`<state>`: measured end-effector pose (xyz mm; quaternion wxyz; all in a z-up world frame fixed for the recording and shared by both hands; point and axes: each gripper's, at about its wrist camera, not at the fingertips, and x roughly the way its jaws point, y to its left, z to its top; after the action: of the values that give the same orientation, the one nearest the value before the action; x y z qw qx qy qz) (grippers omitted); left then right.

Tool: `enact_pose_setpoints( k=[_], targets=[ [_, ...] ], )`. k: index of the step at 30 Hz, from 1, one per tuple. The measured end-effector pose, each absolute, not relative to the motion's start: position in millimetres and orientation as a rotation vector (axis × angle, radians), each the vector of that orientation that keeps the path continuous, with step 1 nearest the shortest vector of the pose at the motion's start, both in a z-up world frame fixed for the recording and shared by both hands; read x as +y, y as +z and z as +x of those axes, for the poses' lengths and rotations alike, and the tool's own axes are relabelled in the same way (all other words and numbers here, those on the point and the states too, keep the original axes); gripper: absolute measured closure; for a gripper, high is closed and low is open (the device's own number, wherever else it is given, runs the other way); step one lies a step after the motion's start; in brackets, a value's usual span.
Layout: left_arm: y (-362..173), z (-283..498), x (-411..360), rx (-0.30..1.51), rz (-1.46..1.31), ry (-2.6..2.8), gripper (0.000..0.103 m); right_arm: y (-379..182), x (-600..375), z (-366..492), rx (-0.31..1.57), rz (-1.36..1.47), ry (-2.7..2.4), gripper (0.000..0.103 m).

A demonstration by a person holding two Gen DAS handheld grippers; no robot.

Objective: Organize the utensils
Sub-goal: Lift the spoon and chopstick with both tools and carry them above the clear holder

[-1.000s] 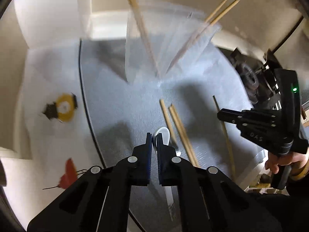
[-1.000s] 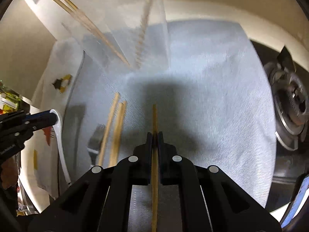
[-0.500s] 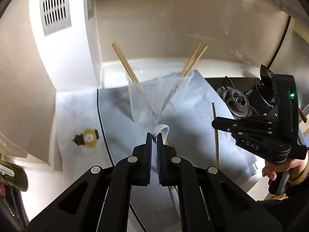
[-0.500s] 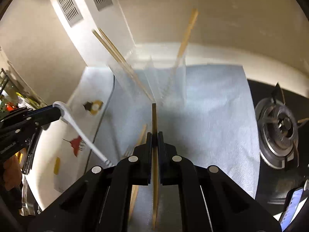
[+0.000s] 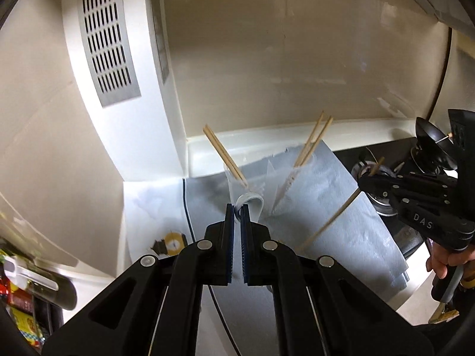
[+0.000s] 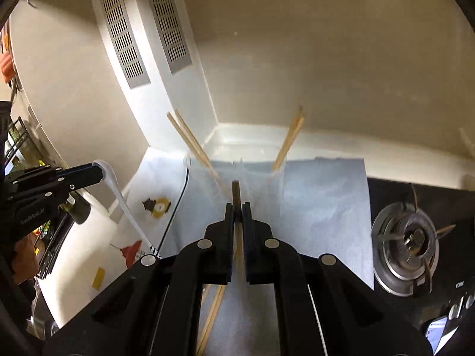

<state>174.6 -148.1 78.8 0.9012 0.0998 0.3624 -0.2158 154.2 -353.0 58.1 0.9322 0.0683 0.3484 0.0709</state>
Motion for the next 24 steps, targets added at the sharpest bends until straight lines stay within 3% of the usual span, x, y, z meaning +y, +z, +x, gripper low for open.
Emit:
enact_pose_setpoints(
  k=[24],
  targets=[
    [174.4,218.2,-174.4,0.568,0.153,-0.448,0.099,153.3,-354.3,189.5,0.524,0.081,0.164,0.097]
  ],
)
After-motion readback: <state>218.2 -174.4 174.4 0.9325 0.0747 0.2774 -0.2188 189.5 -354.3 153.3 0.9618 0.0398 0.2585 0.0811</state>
